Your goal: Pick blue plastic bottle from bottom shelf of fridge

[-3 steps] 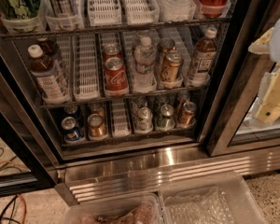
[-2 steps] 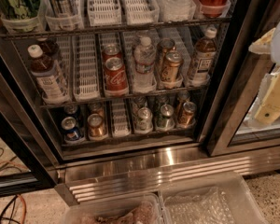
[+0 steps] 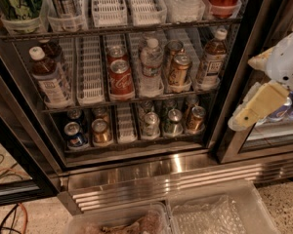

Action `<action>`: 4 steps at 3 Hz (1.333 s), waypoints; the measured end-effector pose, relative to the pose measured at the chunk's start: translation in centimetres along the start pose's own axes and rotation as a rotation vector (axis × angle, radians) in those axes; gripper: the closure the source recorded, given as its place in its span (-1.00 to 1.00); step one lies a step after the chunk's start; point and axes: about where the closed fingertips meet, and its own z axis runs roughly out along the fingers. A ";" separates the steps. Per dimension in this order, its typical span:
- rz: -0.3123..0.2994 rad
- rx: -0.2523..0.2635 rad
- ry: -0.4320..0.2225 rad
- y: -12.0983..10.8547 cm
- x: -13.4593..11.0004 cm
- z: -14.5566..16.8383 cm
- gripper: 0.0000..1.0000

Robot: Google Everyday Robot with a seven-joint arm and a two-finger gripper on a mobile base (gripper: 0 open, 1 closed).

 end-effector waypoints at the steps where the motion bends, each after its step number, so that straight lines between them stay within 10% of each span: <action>1: 0.081 0.031 -0.121 -0.5 -1.0 1.9 -1.00; 4: 0.127 0.120 -0.174 -1.6 -2.2 2.4 -1.00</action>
Offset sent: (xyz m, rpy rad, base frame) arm 0.0126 0.0114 -0.0098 0.1115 -0.0414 -0.0538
